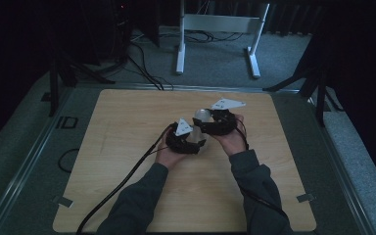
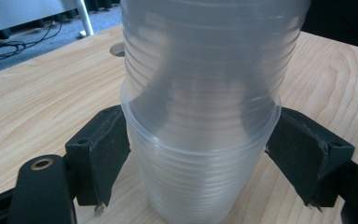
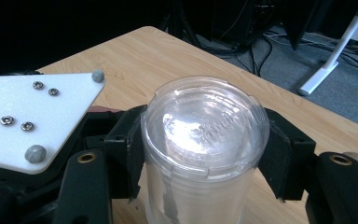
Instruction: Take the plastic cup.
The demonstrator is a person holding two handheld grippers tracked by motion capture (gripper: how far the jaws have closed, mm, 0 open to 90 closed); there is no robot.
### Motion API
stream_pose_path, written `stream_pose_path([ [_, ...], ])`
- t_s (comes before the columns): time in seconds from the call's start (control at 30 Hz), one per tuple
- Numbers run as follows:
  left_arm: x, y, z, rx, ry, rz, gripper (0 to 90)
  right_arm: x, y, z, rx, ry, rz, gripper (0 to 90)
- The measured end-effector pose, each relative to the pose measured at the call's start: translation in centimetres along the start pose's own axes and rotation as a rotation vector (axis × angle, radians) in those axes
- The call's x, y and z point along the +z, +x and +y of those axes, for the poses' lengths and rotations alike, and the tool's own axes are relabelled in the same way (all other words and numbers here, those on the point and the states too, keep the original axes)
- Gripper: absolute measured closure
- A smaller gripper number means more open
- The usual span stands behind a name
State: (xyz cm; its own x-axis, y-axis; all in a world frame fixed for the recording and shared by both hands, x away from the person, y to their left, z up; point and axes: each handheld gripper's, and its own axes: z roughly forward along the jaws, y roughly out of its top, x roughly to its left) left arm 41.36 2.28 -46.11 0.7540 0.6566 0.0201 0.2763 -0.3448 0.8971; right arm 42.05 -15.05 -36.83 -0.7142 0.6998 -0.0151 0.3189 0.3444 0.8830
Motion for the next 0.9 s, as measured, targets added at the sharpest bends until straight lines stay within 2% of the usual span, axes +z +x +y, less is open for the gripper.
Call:
stream_pose_path([
  [0.43,-0.04,-0.18,-0.02,0.015,0.002,0.013,22.9,-0.07,-0.12,0.08,0.005,-0.003,-0.002,39.0],
  [0.6,0.10,-0.13,0.00,-0.011,-0.022,-0.002,20.7,-0.12,-0.22,0.04,0.020,-0.007,0.006,39.0],
  [0.9,0.23,-0.09,-0.06,-0.014,-0.030,0.006,20.0,0.01,-0.12,0.00,0.032,-0.013,0.019,39.1],
])
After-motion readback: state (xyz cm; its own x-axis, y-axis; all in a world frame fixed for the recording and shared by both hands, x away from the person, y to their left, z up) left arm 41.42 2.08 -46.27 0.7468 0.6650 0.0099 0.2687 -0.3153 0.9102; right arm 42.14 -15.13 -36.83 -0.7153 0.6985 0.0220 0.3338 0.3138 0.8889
